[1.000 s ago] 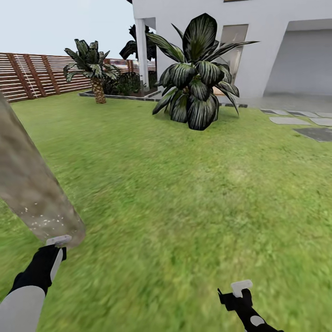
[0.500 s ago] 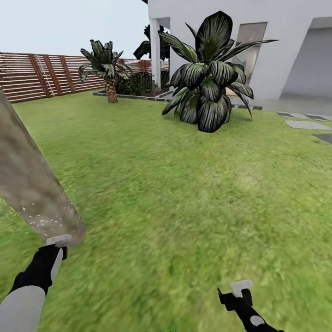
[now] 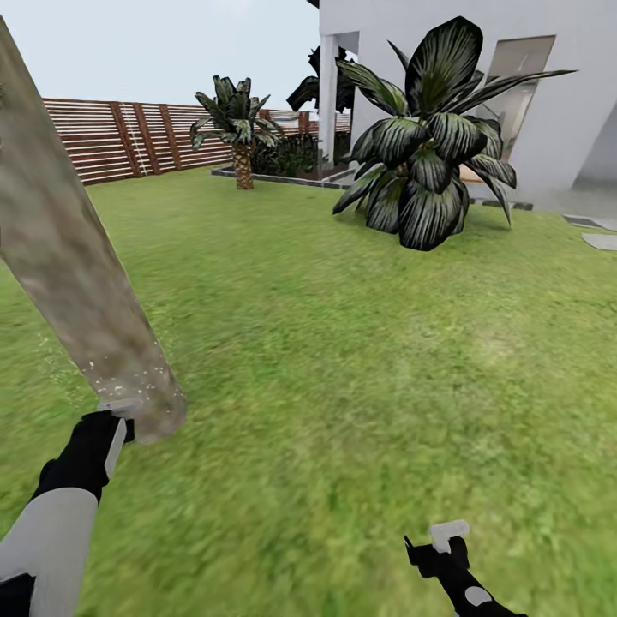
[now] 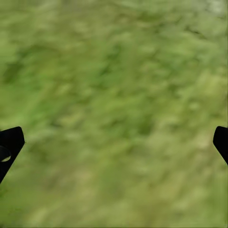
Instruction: In the garden, pick up the pesticide atomizer on the floor and spray pesticide onto both trees until each tree trunk is fully covered.
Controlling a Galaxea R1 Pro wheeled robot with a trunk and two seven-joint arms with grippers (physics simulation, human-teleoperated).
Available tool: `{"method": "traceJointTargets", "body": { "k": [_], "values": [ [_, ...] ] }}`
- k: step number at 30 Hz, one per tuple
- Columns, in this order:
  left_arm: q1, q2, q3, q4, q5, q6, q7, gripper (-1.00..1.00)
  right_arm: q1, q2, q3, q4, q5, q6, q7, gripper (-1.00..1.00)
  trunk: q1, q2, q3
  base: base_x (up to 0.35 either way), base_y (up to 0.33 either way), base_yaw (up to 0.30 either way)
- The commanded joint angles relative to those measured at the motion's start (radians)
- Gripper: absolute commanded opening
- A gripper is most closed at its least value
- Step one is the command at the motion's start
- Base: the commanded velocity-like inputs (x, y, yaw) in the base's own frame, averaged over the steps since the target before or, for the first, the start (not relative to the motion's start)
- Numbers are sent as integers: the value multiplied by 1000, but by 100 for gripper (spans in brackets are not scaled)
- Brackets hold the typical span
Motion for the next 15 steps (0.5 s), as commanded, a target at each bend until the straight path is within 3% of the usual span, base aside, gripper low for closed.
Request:
{"method": "traceJointTargets", "body": {
  "k": [1,5,15],
  "values": [
    [0,0,-15,-10,-10,7,-4,-100,0,0,9,0,-10,-3,-2,100,0,0,-1,0,0,23],
    [4,0,-33,-57,-9,11,-4,-100,0,0,9,0,-10,-3,-2,100,0,0,-1,104,-120,5],
    [7,0,-35,-67,-12,11,-4,-100,0,-2,9,0,-10,-3,-2,100,0,0,-1,145,-231,0]
  ]
}}
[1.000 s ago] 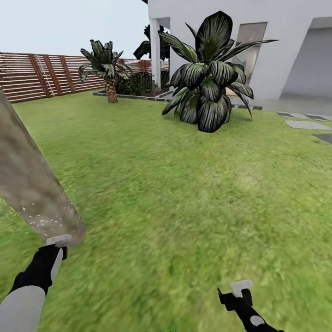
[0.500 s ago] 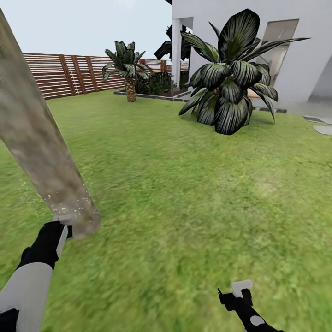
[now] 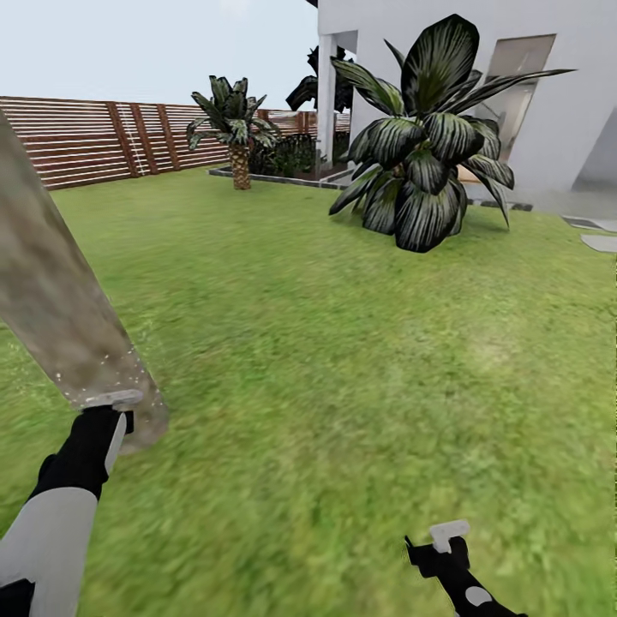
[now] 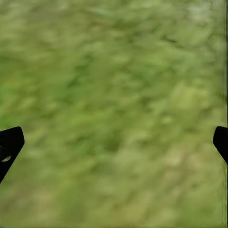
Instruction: In the garden, pick up the pesticide atomizer on the floor and spray pesticide onto both trees until each tree trunk is fully covered.
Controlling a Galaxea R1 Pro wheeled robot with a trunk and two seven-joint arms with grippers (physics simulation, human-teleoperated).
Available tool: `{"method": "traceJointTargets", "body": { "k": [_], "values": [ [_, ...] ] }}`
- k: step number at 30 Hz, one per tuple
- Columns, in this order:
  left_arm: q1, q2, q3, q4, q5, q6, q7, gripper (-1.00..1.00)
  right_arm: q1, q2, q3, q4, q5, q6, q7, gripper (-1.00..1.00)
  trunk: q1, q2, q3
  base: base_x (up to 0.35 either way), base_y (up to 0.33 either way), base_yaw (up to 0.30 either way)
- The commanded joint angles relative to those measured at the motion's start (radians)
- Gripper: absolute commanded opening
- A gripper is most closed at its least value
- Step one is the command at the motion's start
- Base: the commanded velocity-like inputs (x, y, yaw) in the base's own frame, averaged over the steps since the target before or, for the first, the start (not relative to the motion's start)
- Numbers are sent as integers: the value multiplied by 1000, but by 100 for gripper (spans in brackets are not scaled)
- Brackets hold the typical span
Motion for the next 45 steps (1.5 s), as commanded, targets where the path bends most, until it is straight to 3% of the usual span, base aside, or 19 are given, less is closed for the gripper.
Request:
{"method": "traceJointTargets", "body": {
  "k": [1,6,12,20,23,26,28,31,33,36,37,38,40,41,42,43,45],
  "values": [
    [0,0,1,-7,-9,6,-3,-100,0,0,9,0,-10,-3,-2,100,0,0,-1,15,-270,4],
    [3,0,0,-47,-10,10,-3,-100,0,1,9,0,-10,-3,-2,100,0,0,-1,6,-273,173],
    [18,3,6,-28,-4,9,-5,-100,0,1,9,0,-10,-3,-2,100,0,0,-1,200,-199,147],
    [185,4,9,-22,9,-29,-22,-100,0,1,8,-1,-12,-2,-2,100,0,0,-1,-186,-18,1],
    [245,10,-2,-18,3,-173,-87,-100,0,0,4,-6,-12,-1,3,100,0,0,-1,-342,0,0],
    [293,39,-4,-13,-15,-275,-247,-100,0,2,7,-26,-10,-1,7,100,0,0,-1,-343,0,0],
    [306,94,-6,-6,-31,-324,-418,-100,0,4,13,-124,4,2,11,100,0,0,-1,-343,0,0],
    [310,145,-6,4,-72,-433,-672,-100,0,9,78,-226,92,4,106,100,0,0,-1,-343,0,0],
    [310,170,-5,6,-133,-547,-886,-100,0,11,109,-283,154,8,233,100,0,0,-1,-343,0,0],
    [301,177,-5,7,-212,-632,-1157,-100,-4,12,120,-335,179,12,364,100,0,0,-1,-343,0,0],
    [298,176,-4,6,-277,-642,-1277,-100,-15,11,121,-342,192,55,467,100,0,0,-1,-338,0,0],
    [295,171,-3,1,-365,-649,-1399,-100,-41,10,121,-365,201,146,603,100,0,0,-1,-153,0,0],
    [297,165,-5,-8,-443,-651,-1480,-100,-58,8,121,-443,205,206,683,100,0,0,-1,-55,0,0],
    [298,165,-29,-10,-461,-651,-1495,-100,-61,7,121,-481,206,217,697,100,0,0,-1,-13,0,0],
    [299,165,-50,-10,-465,-650,-1499,-100,-62,7,121,-492,206,219,700,100,0,0,-1,-8,0,0],
    [298,165,-107,-10,-473,-648,-1499,-100,-63,10,122,-505,206,222,706,100,0,0,-1,-3,0,0],
    [298,165,-144,-10,-476,-647,-1497,-100,-63,12,124,-507,205,223,707,100,0,0,-1,-1,0,0]
  ]
}}
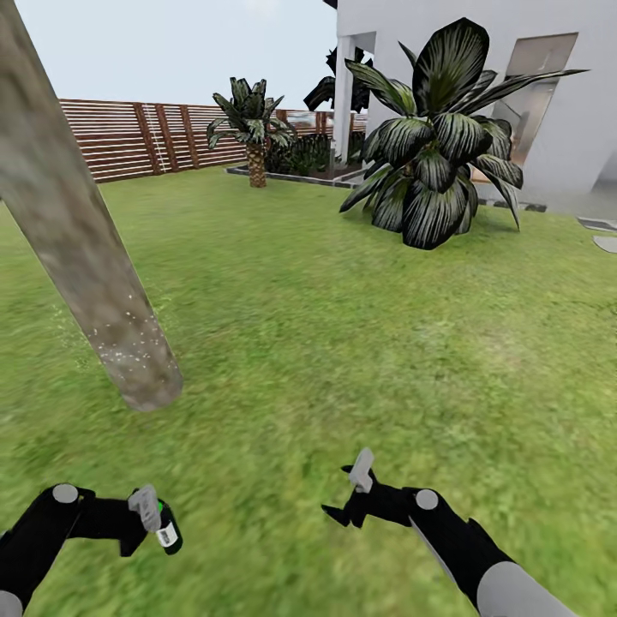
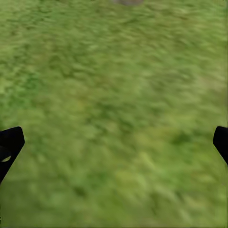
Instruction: In the garden, pick up the pesticide atomizer on the floor and spray pesticide onto both trees until each tree trunk is fully covered.
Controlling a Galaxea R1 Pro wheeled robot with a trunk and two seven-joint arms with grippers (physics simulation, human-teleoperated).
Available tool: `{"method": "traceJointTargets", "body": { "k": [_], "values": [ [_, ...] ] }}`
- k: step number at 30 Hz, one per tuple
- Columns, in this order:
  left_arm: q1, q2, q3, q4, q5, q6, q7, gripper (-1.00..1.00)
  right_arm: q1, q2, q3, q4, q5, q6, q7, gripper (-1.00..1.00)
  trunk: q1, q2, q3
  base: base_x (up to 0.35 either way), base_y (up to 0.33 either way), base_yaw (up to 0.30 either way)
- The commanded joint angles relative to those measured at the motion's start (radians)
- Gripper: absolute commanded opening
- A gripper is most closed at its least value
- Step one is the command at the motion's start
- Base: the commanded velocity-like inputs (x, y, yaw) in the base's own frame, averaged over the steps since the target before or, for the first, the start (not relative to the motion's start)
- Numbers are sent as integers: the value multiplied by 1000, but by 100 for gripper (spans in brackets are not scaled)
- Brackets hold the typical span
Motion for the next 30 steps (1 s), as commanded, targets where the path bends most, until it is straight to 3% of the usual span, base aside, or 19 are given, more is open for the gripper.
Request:
{"method": "traceJointTargets", "body": {
  "k": [1,3,7,9,10,11,13,16,23,30],
  "values": [
    [-1,-1,-20,-1,-5,7,-5,-100,-1,0,3,-1,8,-6,-1,100,0,0,-1,0,0,0],
    [-1,-3,-53,-1,-5,9,-8,-100,-1,2,6,-3,8,-6,5,100,0,0,-1,0,0,0],
    [-2,-7,-158,7,-6,17,-8,-100,-1,36,8,-5,23,-7,88,100,0,0,-1,0,0,0],
    [-4,-21,-183,10,-5,21,-3,-100,-1,46,9,-4,38,-8,102,100,0,0,-1,0,0,0],
    [-4,-33,-189,11,-5,29,0,-100,-1,59,10,-4,74,-8,107,-100,0,0,-1,0,0,0],
    [-3,-46,-194,12,-29,49,-3,-100,-1,75,9,-5,151,-8,125,-100,0,0,-1,0,0,0],
    [-3,-68,-204,13,-77,54,-5,-100,-1,107,8,-6,178,-7,152,-100,0,0,-1,0,0,0],
    [-4,-116,-209,12,-134,56,-3,-100,-1,128,9,-39,188,-3,198,-100,0,0,-1,0,0,0],
    [-22,-191,-221,3,-204,56,-4,-100,-1,131,8,-145,245,114,252,-100,0,0,-1,0,0,0],
    [-49,-237,-225,0,-213,55,-9,-100,-1,131,8,-164,255,152,253,-100,0,0,-1,0,0,0]
  ]
}}
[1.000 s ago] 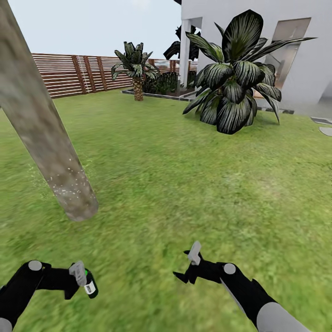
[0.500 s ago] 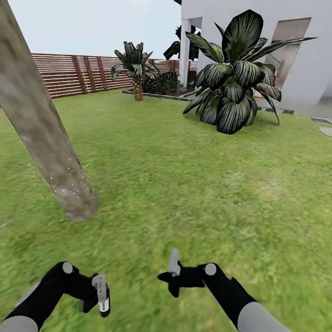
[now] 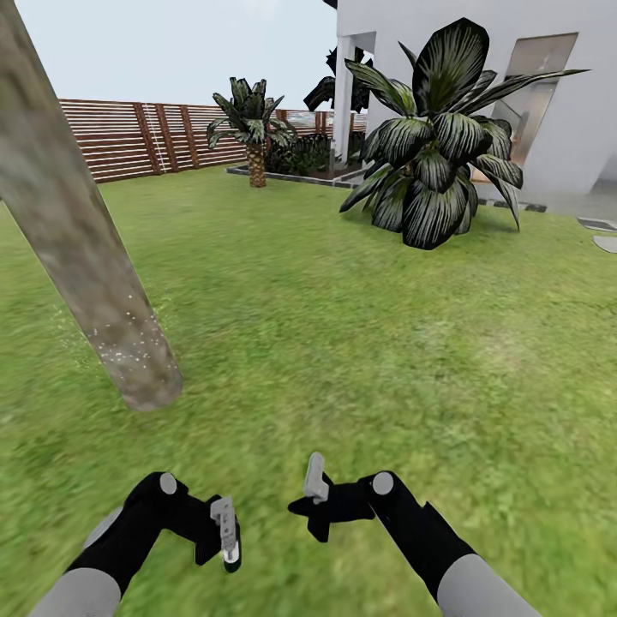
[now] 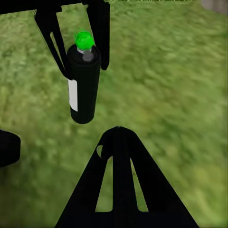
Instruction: In the garden, pick up the pesticide atomizer on the floor and spray pesticide onto both trees until each tree trunk is fully covered.
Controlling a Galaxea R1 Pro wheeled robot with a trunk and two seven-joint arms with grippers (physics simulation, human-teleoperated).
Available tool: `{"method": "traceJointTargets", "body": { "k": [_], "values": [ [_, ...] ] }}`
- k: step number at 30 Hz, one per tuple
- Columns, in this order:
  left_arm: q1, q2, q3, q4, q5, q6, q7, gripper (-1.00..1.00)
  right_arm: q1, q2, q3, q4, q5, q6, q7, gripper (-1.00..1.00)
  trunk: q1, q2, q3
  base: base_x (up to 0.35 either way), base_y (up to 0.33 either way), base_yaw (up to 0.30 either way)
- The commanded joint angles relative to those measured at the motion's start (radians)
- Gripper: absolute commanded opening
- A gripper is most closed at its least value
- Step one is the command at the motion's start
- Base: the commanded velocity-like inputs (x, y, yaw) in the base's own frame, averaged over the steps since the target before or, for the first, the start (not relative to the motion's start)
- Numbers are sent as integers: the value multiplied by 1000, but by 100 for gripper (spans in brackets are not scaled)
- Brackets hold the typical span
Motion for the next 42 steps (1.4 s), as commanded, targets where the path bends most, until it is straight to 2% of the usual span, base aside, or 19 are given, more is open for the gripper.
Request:
{"method": "traceJointTargets", "body": {
  "k": [1,5,7,10,24,27,42],
  "values": [
    [-1,-3,-3,-2,-4,10,-4,-100,0,0,-1,-2,7,1,3,-100,0,0,-1,0,0,0],
    [-3,-44,-3,-4,-70,10,-4,-100,0,1,-1,-5,6,1,3,-100,0,0,-1,0,0,0],
    [-3,-62,-3,-5,-85,10,-5,-100,0,2,-1,-5,7,1,3,-100,0,0,-1,0,0,0],
    [-3,-83,-3,-6,-90,10,-4,-100,0,2,-1,-6,5,0,3,-100,0,0,-1,0,0,0],
    [-17,-121,-3,-6,-89,7,0,-100,0,2,-1,-6,5,-1,4,-100,0,0,-1,0,0,0],
    [-17,-137,-3,-6,-90,8,5,-100,0,2,-1,-6,5,-2,4,-100,0,0,-1,0,0,0],
    [-24,-169,-3,-6,-88,5,5,-100,0,2,-1,-6,5,-2,3,-100,0,0,-1,0,0,0]
  ]
}}
